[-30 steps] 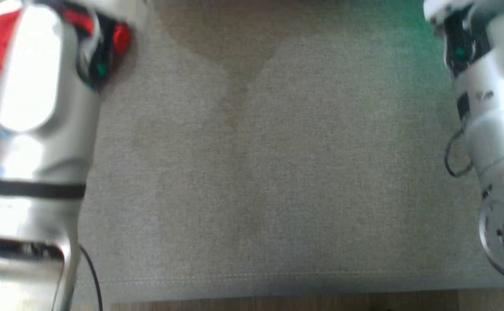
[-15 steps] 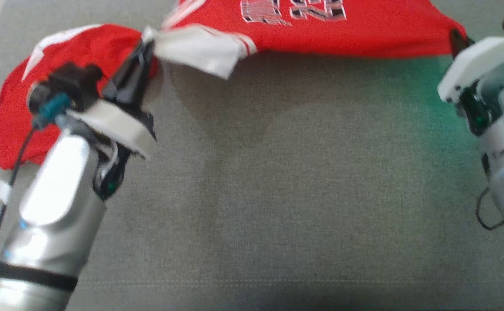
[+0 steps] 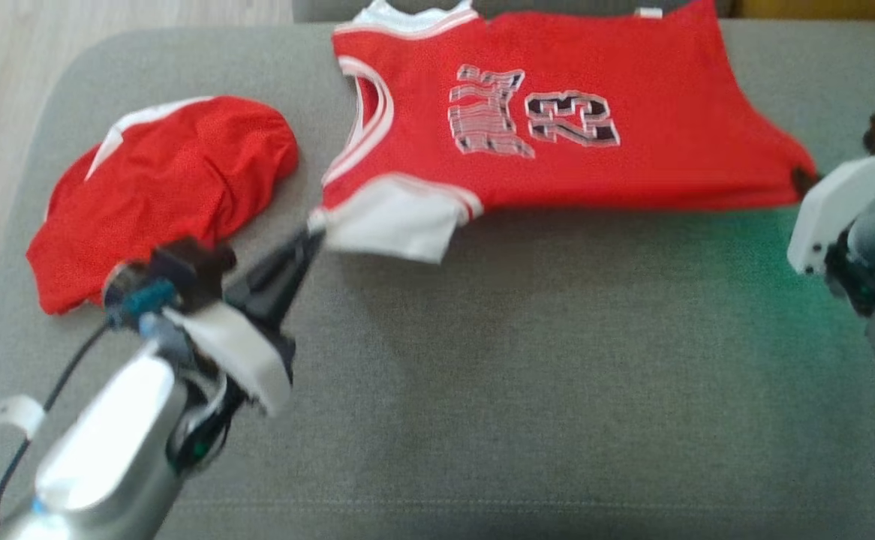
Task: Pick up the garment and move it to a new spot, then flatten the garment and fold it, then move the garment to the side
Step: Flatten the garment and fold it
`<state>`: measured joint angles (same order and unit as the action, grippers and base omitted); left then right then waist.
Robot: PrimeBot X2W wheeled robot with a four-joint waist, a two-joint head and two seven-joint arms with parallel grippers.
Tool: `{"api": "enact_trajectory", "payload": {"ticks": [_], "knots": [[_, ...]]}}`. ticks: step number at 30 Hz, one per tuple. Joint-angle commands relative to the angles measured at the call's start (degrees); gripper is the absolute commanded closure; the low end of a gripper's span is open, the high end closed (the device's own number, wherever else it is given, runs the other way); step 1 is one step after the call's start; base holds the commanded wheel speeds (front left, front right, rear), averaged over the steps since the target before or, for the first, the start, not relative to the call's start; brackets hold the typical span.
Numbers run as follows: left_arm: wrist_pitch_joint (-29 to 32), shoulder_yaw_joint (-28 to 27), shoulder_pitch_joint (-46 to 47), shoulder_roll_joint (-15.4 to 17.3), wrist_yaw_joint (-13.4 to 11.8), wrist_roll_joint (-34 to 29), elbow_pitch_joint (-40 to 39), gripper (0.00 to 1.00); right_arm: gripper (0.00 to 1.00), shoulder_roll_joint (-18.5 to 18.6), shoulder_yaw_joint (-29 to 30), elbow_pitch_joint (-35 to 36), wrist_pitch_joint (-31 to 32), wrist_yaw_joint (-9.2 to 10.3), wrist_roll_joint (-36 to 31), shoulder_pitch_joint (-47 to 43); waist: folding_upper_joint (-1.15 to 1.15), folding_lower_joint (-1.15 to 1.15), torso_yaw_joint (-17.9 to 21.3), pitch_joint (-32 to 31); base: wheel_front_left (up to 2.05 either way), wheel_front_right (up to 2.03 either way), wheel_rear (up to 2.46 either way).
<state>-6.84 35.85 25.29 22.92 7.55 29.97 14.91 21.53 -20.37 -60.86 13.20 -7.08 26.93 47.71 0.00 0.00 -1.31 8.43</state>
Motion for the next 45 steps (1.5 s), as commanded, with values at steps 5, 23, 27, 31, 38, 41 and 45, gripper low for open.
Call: {"api": "enact_trajectory", "payload": {"ticks": [5,23,27,31,38,41,45], "knots": [[3.56,-0.58,-2.04,5.15,-0.07,2.50,-6.76,1.00,1.00,3.31,-3.14,4.87,5.02,-0.41,3.19,-3.97,0.00,0.00,0.12,-2.88,0.00,0.00,0.00],[19.82,4.97,-13.38,17.72,-0.77,9.81,-26.32,1.00,1.00,15.58,-5.98,25.67,31.94,-0.41,12.18,-22.02,0.00,0.00,1.03,-7.23,0.00,0.00,0.00],[20.50,4.38,-12.03,17.79,-1.62,9.37,-27.72,1.00,1.00,15.98,-1.62,30.19,34.29,-0.41,10.75,-22.79,0.00,0.00,0.99,-5.86,0.00,0.00,0.00],[20.67,3.43,-9.07,17.03,-2.09,8.71,-27.12,1.00,1.00,14.20,2.14,33.07,35.81,-0.41,8.21,-22.38,0.00,0.00,1.00,-4.06,0.00,0.00,0.00],[20.50,2.03,-3.26,16.92,-1.65,7.78,-24.39,1.00,1.00,10.29,7.11,35.89,38.48,-0.41,2.55,-19.55,0.00,0.00,1.23,-0.31,0.00,0.00,0.00],[20.54,2.26,-0.22,16.39,-1.14,7.70,-22.52,1.00,1.00,8.80,8.74,35.87,39.02,-0.41,0.15,-18.07,0.00,0.00,1.22,1.28,0.00,0.00,0.00],[20.53,3.63,4.51,15.66,-0.53,7.17,-19.09,1.00,1.00,7.05,10.05,35.38,38.97,-0.41,-2.88,-15.79,0.00,0.00,1.28,3.39,0.00,0.00,0.00]]}}
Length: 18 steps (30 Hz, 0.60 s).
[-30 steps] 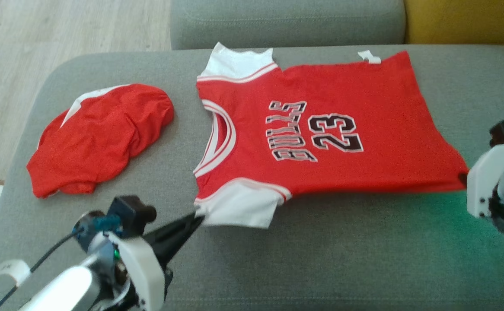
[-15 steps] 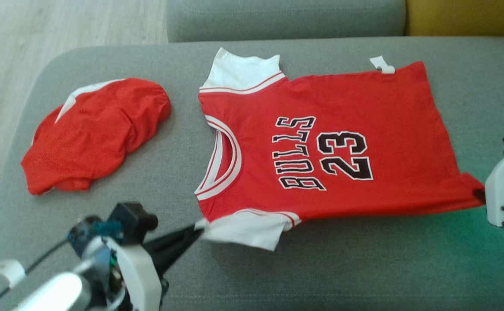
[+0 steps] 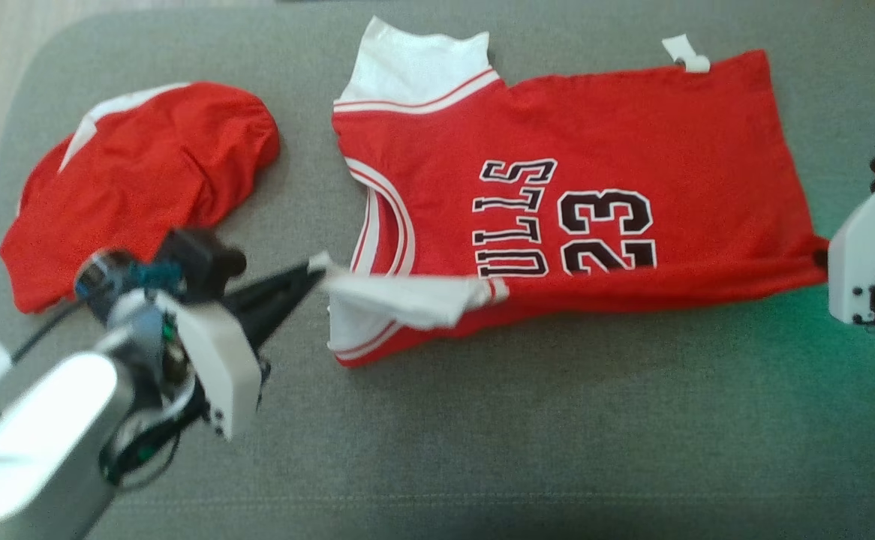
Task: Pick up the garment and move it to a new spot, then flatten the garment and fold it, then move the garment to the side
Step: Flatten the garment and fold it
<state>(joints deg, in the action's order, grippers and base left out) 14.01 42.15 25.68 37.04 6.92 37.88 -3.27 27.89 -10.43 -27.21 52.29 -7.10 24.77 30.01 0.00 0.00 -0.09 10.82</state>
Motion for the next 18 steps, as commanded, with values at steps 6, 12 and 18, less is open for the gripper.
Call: {"api": "enact_trajectory", "payload": {"ticks": [6,12,18], "knots": [[-1.20,0.18,9.72,0.54,0.47,-1.39,3.78,1.00,1.00,-0.97,0.49,0.39,-1.59,-0.39,-4.10,4.62,0.00,0.00,0.44,3.27,0.00,0.00,0.00],[-3.43,5.22,16.34,-0.29,0.55,-1.59,8.76,1.00,1.00,-2.26,0.43,-2.33,-3.96,-0.39,-7.05,7.30,0.00,0.00,0.98,5.15,0.00,0.00,0.00],[-6.47,10.12,21.04,-2.02,0.56,-0.30,14.12,1.00,1.00,-3.51,-0.43,-5.29,-5.81,-0.39,-9.01,9.13,0.00,0.00,1.42,5.78,0.00,0.00,0.00]]}}
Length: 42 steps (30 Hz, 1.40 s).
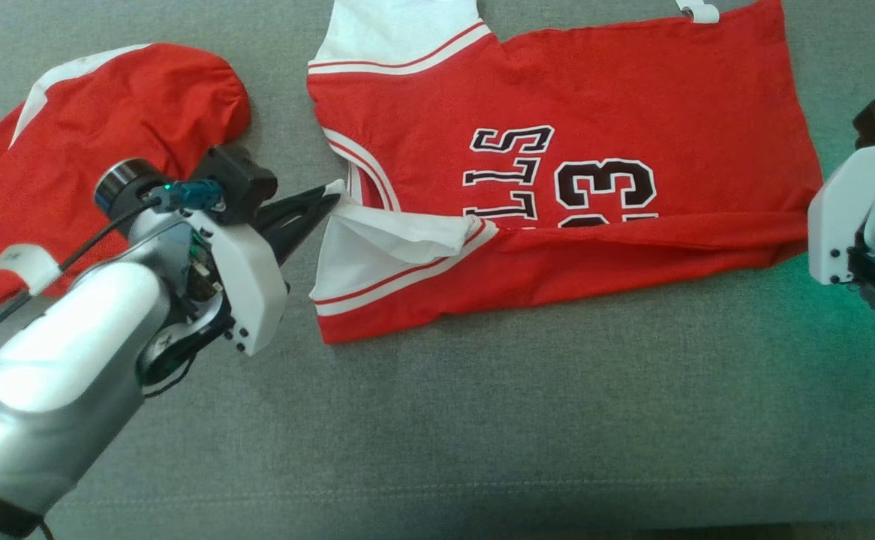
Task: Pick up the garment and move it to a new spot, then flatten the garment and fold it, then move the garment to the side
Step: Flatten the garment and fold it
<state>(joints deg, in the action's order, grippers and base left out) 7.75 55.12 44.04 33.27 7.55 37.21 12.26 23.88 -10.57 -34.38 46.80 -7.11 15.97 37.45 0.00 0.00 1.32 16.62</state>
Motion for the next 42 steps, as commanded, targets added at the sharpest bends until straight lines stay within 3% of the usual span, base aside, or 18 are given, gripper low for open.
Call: {"api": "enact_trajectory", "payload": {"ticks": [1,2,3,4,6,9,16,20,24,28,33,37,42], "knots": [[-0.85,-2.17,3.26,1.40,-0.08,0.61,-0.52,1.00,1.00,0.32,-0.60,1.40,-0.57,-0.37,-0.39,1.91,0.00,0.00,0.10,-0.01,0.00,0.00,0.00],[-1.61,-1.65,3.79,1.07,-0.08,0.74,0.34,1.00,1.00,0.20,-0.74,1.02,-1.13,-0.37,-0.76,2.20,0.00,0.00,0.17,-0.01,0.00,0.00,0.00],[-2.55,-1.38,4.25,0.67,-0.08,0.88,1.34,1.00,0.52,0.03,-0.93,0.86,-2.27,-0.37,-1.22,2.52,0.00,0.00,0.23,-0.04,0.00,0.00,0.00],[-3.64,-1.41,4.62,0.22,-0.07,0.87,2.48,0.75,0.00,-0.23,-0.66,0.47,-3.44,-0.37,-1.51,2.83,0.00,0.00,0.27,-0.13,0.00,0.00,0.00],[-5.85,-1.58,5.10,-0.77,-0.17,0.40,4.77,0.00,0.00,-1.06,-0.14,-0.25,-5.93,-0.37,-1.47,3.35,0.00,0.00,0.30,-0.52,0.00,0.00,0.00],[-9.69,-3.16,5.41,-2.67,-2.13,0.38,7.92,0.00,0.00,-2.16,0.86,-0.84,-11.05,-0.37,-0.73,3.94,0.00,0.00,0.18,-1.41,0.00,0.00,0.00],[-20.71,-11.64,3.00,-6.98,-9.68,4.48,9.55,0.00,0.00,-4.37,3.42,2.23,-26.74,-0.37,2.82,2.27,0.00,0.00,-0.60,-4.40,0.00,0.00,0.00],[-22.61,-19.04,-1.93,-9.47,-14.14,7.00,4.96,0.00,0.00,-6.11,4.73,6.84,-36.20,-0.37,4.40,-1.39,0.00,0.00,-0.87,-6.59,0.00,0.00,0.00],[-22.72,-29.68,-10.13,-14.03,-17.82,4.86,-4.29,0.00,0.00,-8.29,6.36,12.64,-44.95,-0.37,3.86,-6.75,0.00,0.00,-0.99,-8.68,0.00,0.00,0.00],[-22.73,-34.95,-19.90,-19.52,-18.01,0.83,-9.96,0.00,0.00,-11.00,8.20,18.44,-51.54,-0.37,0.45,-13.62,0.00,0.00,-1.03,-10.70,0.00,0.00,0.00],[-22.74,-36.06,-27.87,-24.03,-16.73,-2.09,-9.98,0.00,0.00,-14.26,10.17,22.75,-54.10,-0.37,-4.00,-20.93,0.00,0.00,-0.83,-12.05,0.00,0.00,0.00],[-22.74,-35.35,-32.82,-26.40,-15.11,-5.23,-6.63,0.00,0.00,-17.95,13.35,25.64,-54.51,-0.37,-6.08,-26.20,0.00,0.00,-0.23,-12.18,0.00,0.00,0.00],[-22.74,-35.59,-33.14,-28.24,-12.93,-8.78,-2.88,0.00,0.00,-19.58,14.71,28.84,-53.56,-0.37,-7.41,-27.78,0.00,0.00,0.94,-11.49,0.00,0.00,0.00]]}}
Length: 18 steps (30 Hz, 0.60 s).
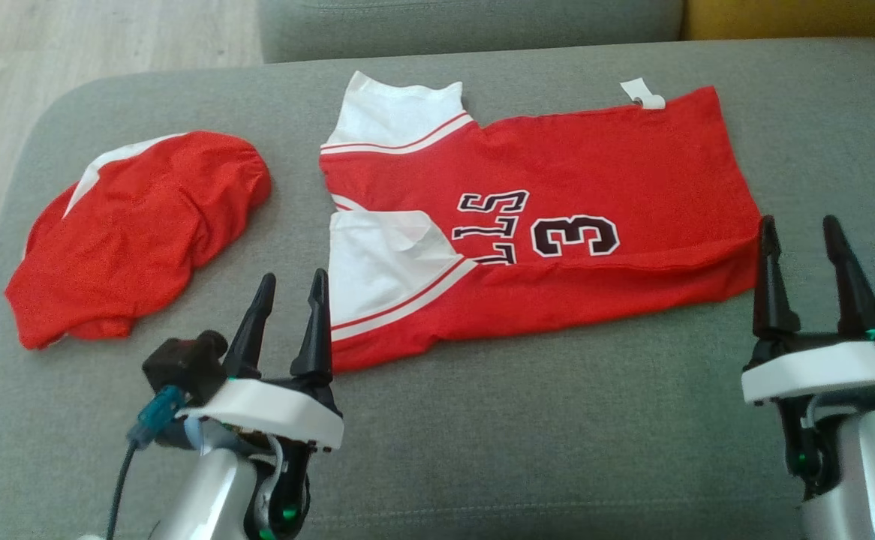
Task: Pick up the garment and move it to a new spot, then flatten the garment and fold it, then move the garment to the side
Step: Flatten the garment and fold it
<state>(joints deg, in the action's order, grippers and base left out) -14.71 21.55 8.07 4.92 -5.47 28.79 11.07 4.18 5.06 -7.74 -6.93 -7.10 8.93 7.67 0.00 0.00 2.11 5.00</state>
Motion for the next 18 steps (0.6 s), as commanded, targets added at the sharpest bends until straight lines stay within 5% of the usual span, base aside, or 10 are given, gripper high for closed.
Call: {"api": "enact_trajectory", "payload": {"ticks": [1,18], "knots": [[-0.29,-2.11,3.16,-0.06,0.24,-0.90,-1.01,0.00,0.00,0.02,-0.83,2.69,0.57,-0.39,-0.42,2.18,0.00,0.00,0.39,0.26,0.00,0.00,0.00],[6.39,2.22,9.81,0.53,-3.57,-6.27,22.25,0.00,0.00,-0.40,0.66,8.37,4.10,-0.39,-1.22,3.22,0.00,0.00,4.07,3.15,0.00,0.00,0.00]]}}
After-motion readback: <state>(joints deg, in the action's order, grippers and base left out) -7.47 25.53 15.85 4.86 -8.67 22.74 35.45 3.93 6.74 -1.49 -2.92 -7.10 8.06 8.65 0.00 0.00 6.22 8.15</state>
